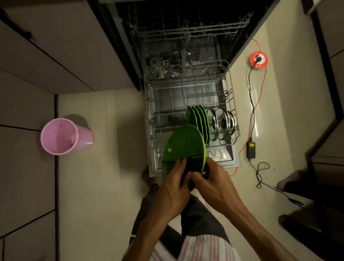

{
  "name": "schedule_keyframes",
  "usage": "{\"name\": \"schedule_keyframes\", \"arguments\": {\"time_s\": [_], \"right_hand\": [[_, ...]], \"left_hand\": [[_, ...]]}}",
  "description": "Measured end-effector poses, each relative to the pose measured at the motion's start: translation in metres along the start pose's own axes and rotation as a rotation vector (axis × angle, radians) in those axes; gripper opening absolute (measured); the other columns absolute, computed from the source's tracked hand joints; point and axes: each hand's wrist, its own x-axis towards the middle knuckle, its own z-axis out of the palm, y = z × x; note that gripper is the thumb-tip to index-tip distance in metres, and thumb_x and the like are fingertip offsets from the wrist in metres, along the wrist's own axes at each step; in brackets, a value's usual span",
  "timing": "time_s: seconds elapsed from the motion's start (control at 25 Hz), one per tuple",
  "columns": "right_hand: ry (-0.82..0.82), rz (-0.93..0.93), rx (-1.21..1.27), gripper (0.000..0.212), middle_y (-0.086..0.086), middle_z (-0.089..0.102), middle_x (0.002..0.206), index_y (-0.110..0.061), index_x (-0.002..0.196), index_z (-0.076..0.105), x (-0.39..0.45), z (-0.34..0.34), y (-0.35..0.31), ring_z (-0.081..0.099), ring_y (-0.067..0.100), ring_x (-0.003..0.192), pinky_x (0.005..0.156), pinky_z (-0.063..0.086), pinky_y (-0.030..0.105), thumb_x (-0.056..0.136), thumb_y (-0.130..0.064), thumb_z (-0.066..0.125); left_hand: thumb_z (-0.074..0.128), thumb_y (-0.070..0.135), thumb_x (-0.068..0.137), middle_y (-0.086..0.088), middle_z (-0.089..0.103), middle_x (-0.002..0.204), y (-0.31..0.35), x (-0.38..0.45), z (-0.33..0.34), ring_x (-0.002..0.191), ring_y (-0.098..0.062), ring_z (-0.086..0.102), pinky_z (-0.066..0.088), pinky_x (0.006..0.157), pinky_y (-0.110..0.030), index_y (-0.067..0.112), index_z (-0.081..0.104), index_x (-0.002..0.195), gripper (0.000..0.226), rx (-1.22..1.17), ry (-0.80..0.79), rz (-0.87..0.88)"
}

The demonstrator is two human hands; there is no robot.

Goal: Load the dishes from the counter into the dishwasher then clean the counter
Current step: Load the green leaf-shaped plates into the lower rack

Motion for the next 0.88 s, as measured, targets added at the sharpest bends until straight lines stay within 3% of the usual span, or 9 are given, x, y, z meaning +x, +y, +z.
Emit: {"name": "schedule_keyframes", "arguments": {"time_s": [0.08, 0.12, 0.24, 0.36, 0.52, 0.64, 0.68, 0.76, 0.88], "right_hand": [[0.04, 0.023, -0.011, 0.015, 0.0, 0.068, 0.078, -0.019, 0.1, 0.06, 0.028, -0.008, 0.015, 0.064, 0.015, 0.064, 0.059, 0.056, 0.036, 0.085, -0.017, 0.06], [0.064, 0.035, -0.014, 0.014, 0.0, 0.068, 0.077, -0.02, 0.099, 0.06, 0.042, -0.01, 0.023, 0.064, 0.015, 0.064, 0.057, 0.056, 0.034, 0.086, -0.016, 0.06], [0.147, 0.049, -0.015, 0.012, -0.002, 0.067, 0.078, -0.02, 0.099, 0.06, 0.085, -0.014, 0.049, 0.063, 0.012, 0.065, 0.053, 0.052, 0.022, 0.087, -0.016, 0.06], [0.224, 0.026, -0.027, 0.014, 0.0, 0.069, 0.081, -0.017, 0.101, 0.062, 0.134, -0.01, 0.084, 0.063, 0.005, 0.066, 0.053, 0.049, 0.014, 0.088, -0.014, 0.06], [0.288, -0.001, -0.037, 0.019, 0.0, 0.068, 0.082, -0.012, 0.109, 0.063, 0.19, -0.001, 0.126, 0.062, 0.0, 0.067, 0.052, 0.046, 0.009, 0.09, -0.012, 0.059], [0.314, -0.023, -0.097, 0.014, -0.003, 0.067, 0.078, -0.011, 0.102, 0.064, 0.228, 0.011, 0.153, 0.061, -0.005, 0.067, 0.051, 0.042, 0.006, 0.089, -0.013, 0.058], [0.322, -0.029, -0.118, 0.012, -0.003, 0.067, 0.077, -0.011, 0.1, 0.064, 0.239, 0.014, 0.16, 0.061, -0.003, 0.067, 0.05, 0.042, 0.007, 0.089, -0.014, 0.058], [0.326, -0.053, -0.18, 0.012, 0.001, 0.067, 0.077, -0.013, 0.098, 0.063, 0.258, 0.021, 0.172, 0.062, 0.006, 0.065, 0.051, 0.046, 0.013, 0.088, -0.018, 0.057], [0.31, -0.087, -0.281, 0.014, 0.005, 0.067, 0.076, -0.013, 0.096, 0.061, 0.279, 0.027, 0.182, 0.064, 0.017, 0.065, 0.058, 0.055, 0.038, 0.087, -0.024, 0.056]], "left_hand": [[0.046, 0.021, 0.103, 0.006, 0.034, 0.155, -0.006, 0.028, 0.016, 0.136, -0.003, 0.037, 0.03, 0.1, -0.003, 0.031, 0.03, 0.151, 0.052, -0.036, -0.028, 0.026], [0.044, 0.023, 0.103, 0.009, 0.031, 0.157, -0.012, 0.044, 0.024, 0.136, 0.001, 0.033, 0.029, 0.103, -0.004, 0.033, 0.029, 0.151, 0.052, -0.054, -0.043, 0.03], [0.041, 0.034, 0.099, 0.011, 0.027, 0.159, -0.035, 0.093, 0.048, 0.14, -0.008, 0.036, 0.037, 0.114, -0.034, 0.04, 0.027, 0.15, 0.053, -0.129, -0.07, 0.018], [0.041, 0.029, 0.101, 0.008, 0.027, 0.159, -0.061, 0.148, 0.068, 0.141, -0.016, 0.037, 0.037, 0.113, -0.042, 0.038, 0.027, 0.151, 0.052, -0.13, -0.096, 0.015], [0.042, 0.017, 0.103, 0.01, 0.03, 0.156, -0.09, 0.206, 0.083, 0.137, -0.014, 0.042, 0.04, 0.11, -0.032, 0.034, 0.029, 0.15, 0.052, -0.198, -0.16, 0.039], [0.044, 0.011, 0.102, 0.003, 0.043, 0.149, -0.121, 0.245, 0.098, 0.123, -0.002, 0.047, 0.039, 0.094, -0.005, 0.032, 0.032, 0.149, 0.052, -0.227, -0.172, 0.028], [0.044, 0.011, 0.102, 0.002, 0.047, 0.146, -0.129, 0.257, 0.103, 0.119, -0.001, 0.048, 0.039, 0.09, -0.002, 0.031, 0.034, 0.148, 0.052, -0.235, -0.166, 0.027], [0.045, 0.014, 0.1, 0.001, 0.051, 0.143, -0.145, 0.274, 0.113, 0.12, -0.006, 0.052, 0.044, 0.094, -0.011, 0.033, 0.035, 0.148, 0.052, -0.27, -0.151, 0.043], [0.043, 0.019, 0.097, 0.002, 0.048, 0.147, -0.165, 0.292, 0.125, 0.13, -0.011, 0.048, 0.041, 0.104, -0.025, 0.031, 0.033, 0.15, 0.055, -0.347, -0.125, 0.048]]}}
